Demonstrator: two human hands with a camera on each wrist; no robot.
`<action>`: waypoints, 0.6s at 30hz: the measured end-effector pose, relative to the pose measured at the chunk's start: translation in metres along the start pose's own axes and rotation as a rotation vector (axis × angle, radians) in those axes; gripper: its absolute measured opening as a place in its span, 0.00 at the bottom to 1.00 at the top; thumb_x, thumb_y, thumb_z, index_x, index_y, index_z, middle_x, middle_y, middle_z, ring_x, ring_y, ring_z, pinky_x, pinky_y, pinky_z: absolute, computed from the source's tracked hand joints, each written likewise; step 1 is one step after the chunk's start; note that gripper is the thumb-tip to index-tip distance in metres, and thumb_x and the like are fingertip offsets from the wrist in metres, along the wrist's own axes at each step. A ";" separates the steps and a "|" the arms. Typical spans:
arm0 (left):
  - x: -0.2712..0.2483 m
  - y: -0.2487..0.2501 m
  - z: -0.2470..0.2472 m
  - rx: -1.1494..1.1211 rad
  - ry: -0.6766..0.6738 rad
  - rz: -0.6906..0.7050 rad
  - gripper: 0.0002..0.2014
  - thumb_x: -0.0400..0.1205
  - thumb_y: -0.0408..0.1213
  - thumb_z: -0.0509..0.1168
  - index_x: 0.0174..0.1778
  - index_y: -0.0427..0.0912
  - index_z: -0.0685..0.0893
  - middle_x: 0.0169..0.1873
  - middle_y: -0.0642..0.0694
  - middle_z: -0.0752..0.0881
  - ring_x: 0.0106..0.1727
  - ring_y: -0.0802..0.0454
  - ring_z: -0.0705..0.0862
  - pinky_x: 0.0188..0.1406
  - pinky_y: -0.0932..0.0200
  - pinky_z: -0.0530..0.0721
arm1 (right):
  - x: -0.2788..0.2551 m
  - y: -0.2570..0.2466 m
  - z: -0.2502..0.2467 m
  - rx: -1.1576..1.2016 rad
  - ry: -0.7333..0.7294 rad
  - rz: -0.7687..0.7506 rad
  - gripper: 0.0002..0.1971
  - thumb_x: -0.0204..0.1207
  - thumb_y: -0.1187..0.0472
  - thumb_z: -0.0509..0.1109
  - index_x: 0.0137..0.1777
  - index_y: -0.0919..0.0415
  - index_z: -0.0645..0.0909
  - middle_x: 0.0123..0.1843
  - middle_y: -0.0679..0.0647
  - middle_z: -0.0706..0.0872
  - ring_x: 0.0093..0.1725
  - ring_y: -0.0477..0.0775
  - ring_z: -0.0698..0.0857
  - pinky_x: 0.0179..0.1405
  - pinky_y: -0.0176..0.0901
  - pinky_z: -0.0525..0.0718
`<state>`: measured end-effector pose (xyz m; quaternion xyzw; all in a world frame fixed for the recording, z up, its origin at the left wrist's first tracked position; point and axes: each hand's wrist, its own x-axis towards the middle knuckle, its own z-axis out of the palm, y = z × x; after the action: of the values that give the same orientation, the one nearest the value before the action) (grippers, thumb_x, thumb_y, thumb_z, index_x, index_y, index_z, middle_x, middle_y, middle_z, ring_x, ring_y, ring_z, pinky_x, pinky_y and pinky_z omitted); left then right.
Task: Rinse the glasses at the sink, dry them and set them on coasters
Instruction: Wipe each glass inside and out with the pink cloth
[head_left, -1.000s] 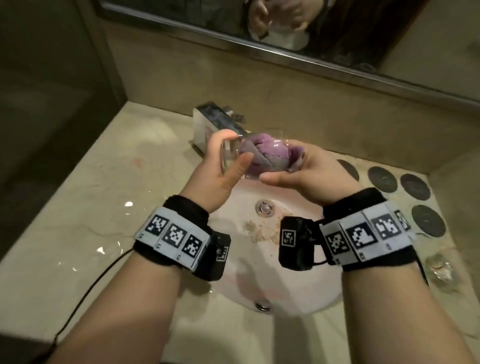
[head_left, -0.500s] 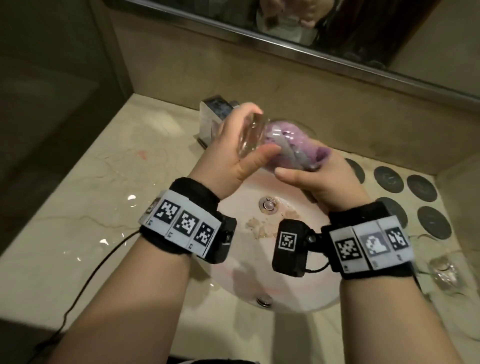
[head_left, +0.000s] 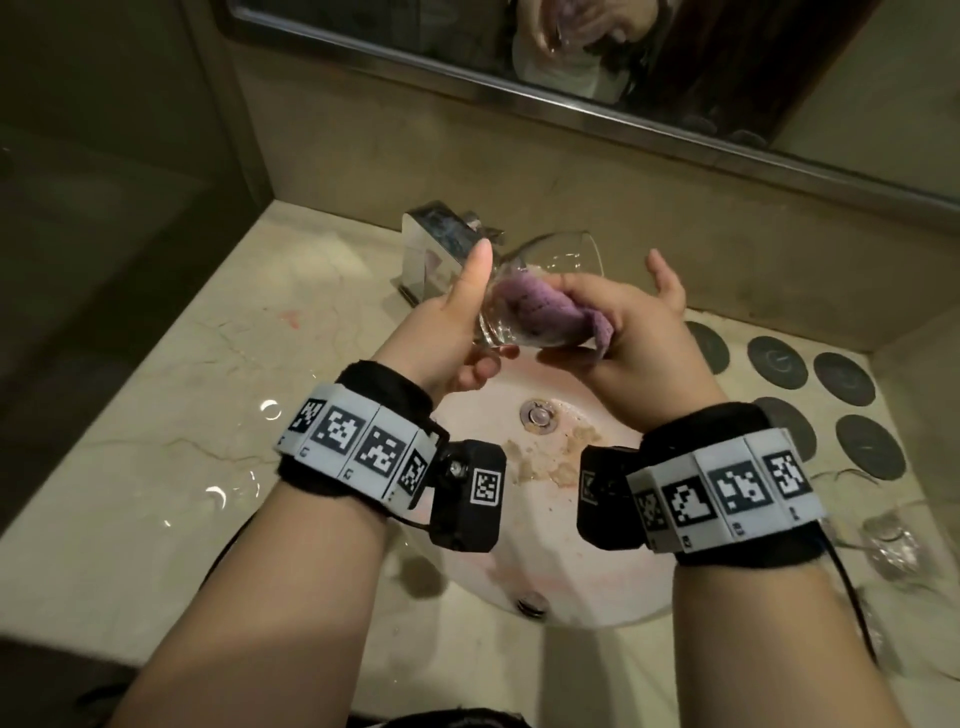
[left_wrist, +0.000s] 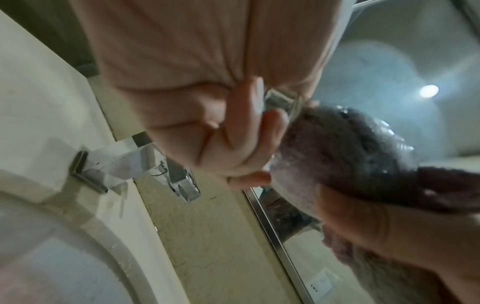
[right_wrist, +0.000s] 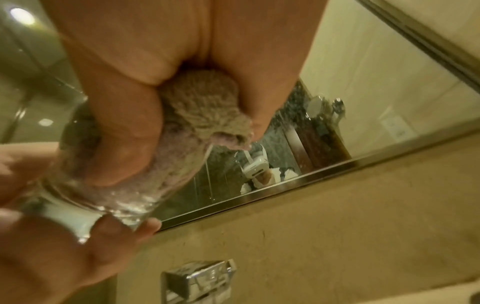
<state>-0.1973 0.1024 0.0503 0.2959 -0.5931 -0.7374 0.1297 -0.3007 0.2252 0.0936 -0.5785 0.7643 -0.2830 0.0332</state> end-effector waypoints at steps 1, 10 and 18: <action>0.001 -0.004 -0.002 -0.001 0.025 0.032 0.33 0.78 0.70 0.48 0.48 0.43 0.81 0.25 0.49 0.78 0.22 0.58 0.73 0.17 0.67 0.68 | 0.001 -0.001 0.000 0.045 -0.020 0.020 0.22 0.69 0.61 0.78 0.59 0.40 0.80 0.48 0.30 0.83 0.60 0.39 0.80 0.80 0.56 0.39; 0.005 0.015 -0.001 0.180 0.064 0.247 0.40 0.72 0.67 0.59 0.74 0.45 0.67 0.60 0.42 0.83 0.56 0.49 0.83 0.51 0.51 0.82 | 0.006 -0.005 -0.005 0.531 -0.011 0.201 0.20 0.59 0.47 0.80 0.51 0.35 0.81 0.51 0.42 0.89 0.57 0.43 0.86 0.67 0.51 0.78; 0.010 0.068 0.012 0.469 -0.081 0.436 0.27 0.86 0.44 0.56 0.78 0.44 0.55 0.55 0.55 0.75 0.52 0.68 0.78 0.51 0.77 0.79 | 0.016 0.001 -0.040 0.931 0.042 0.218 0.08 0.70 0.67 0.73 0.46 0.57 0.80 0.22 0.42 0.81 0.17 0.38 0.70 0.12 0.28 0.66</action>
<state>-0.2225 0.0887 0.1136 0.1540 -0.8010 -0.5466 0.1893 -0.3226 0.2267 0.1312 -0.4129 0.6132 -0.6016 0.3028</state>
